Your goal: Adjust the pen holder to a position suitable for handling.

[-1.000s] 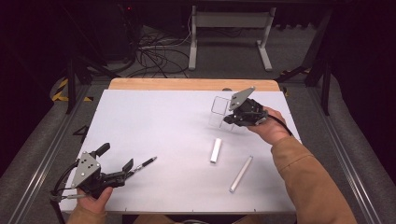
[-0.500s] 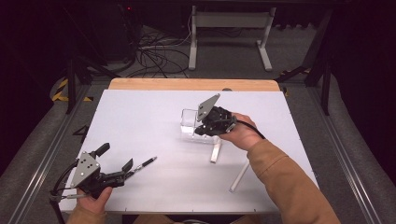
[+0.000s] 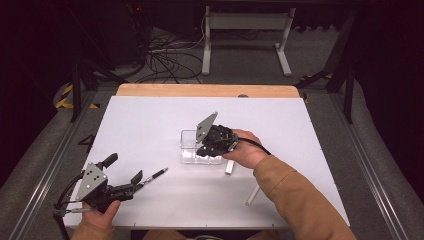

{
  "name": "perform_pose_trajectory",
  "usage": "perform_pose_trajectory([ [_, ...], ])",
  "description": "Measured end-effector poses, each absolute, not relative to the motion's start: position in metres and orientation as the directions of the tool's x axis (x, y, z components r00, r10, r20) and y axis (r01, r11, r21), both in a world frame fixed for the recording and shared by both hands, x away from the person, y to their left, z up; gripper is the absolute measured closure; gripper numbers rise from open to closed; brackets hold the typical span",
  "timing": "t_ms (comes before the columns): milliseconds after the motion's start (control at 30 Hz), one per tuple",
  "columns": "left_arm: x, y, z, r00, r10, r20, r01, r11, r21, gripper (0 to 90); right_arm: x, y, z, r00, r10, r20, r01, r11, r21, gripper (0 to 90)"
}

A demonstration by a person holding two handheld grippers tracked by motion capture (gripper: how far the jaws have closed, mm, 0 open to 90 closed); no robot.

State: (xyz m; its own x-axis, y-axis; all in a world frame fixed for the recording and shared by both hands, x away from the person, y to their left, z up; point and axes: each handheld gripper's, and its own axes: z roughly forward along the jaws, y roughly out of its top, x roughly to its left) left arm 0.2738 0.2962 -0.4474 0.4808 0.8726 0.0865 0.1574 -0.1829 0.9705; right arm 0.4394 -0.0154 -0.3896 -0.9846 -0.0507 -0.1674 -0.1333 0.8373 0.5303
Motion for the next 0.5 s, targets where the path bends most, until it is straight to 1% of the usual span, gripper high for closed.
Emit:
perform_pose_trajectory([
  [500, 0.274, 0.297, -0.448, 0.484, 0.872, 0.080, 0.165, -0.181, 0.969, 6.8, 0.438, -0.001, -0.401, -0.988, -0.079, -0.133, -0.137, 0.848, 0.511, 86.8],
])
